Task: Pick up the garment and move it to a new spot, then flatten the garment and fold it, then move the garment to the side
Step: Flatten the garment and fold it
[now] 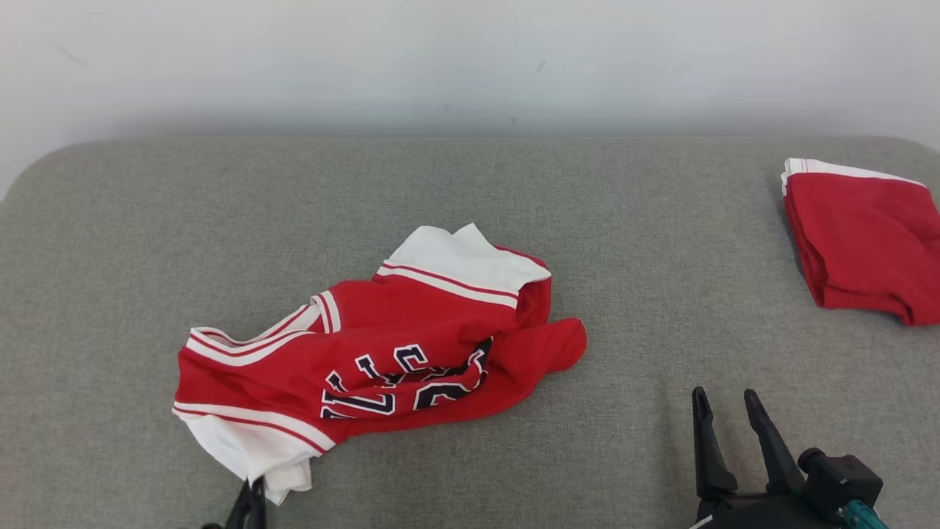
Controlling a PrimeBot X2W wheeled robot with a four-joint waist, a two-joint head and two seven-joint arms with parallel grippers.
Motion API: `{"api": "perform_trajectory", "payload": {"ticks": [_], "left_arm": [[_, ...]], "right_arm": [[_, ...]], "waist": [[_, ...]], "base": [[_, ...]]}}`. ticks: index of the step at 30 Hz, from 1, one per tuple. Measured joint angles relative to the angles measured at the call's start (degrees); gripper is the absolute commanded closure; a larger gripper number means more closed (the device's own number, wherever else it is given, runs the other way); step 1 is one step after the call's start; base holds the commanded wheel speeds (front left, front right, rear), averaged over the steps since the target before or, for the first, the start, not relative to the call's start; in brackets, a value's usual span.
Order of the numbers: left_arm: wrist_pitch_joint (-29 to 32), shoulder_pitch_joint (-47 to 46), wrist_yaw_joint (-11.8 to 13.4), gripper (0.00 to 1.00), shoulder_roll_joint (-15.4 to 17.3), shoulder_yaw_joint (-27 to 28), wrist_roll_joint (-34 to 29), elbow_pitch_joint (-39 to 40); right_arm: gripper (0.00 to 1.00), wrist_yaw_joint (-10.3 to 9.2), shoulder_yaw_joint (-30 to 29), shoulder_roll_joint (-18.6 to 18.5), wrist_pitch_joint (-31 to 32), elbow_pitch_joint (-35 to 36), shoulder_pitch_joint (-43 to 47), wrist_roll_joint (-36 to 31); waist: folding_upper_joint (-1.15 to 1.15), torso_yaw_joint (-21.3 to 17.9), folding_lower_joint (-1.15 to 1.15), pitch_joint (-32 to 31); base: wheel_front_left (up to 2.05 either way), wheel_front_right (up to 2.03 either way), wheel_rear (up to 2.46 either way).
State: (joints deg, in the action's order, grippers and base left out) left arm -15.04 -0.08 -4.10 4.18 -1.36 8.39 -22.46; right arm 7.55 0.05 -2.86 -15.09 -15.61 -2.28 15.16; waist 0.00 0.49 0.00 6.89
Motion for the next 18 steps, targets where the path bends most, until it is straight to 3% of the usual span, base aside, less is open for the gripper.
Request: {"api": "perform_trajectory", "payload": {"ticks": [7,14,18], "left_arm": [[0.9,2.4,0.3,1.00,3.4,-0.4,-3.4,7.4],[9.7,7.5,0.0,1.00,4.8,-2.0,-4.1,19.5],[14.0,10.1,-0.5,1.00,3.9,-3.0,-1.7,20.8]], "right_arm": [[0.00,0.00,-0.1,0.0,0.0,0.0,0.5,1.0],[0.00,0.00,-0.2,0.0,0.0,0.0,1.2,1.4],[0.00,0.00,-0.2,0.0,0.0,-0.1,1.1,1.4]], "waist": [[0.00,0.9,0.00,-0.8],[0.00,2.1,0.00,-0.8],[0.00,2.7,0.00,-0.5]], "base": [[0.00,0.00,0.00],[0.00,0.00,0.00],[0.00,0.00,0.00]]}}
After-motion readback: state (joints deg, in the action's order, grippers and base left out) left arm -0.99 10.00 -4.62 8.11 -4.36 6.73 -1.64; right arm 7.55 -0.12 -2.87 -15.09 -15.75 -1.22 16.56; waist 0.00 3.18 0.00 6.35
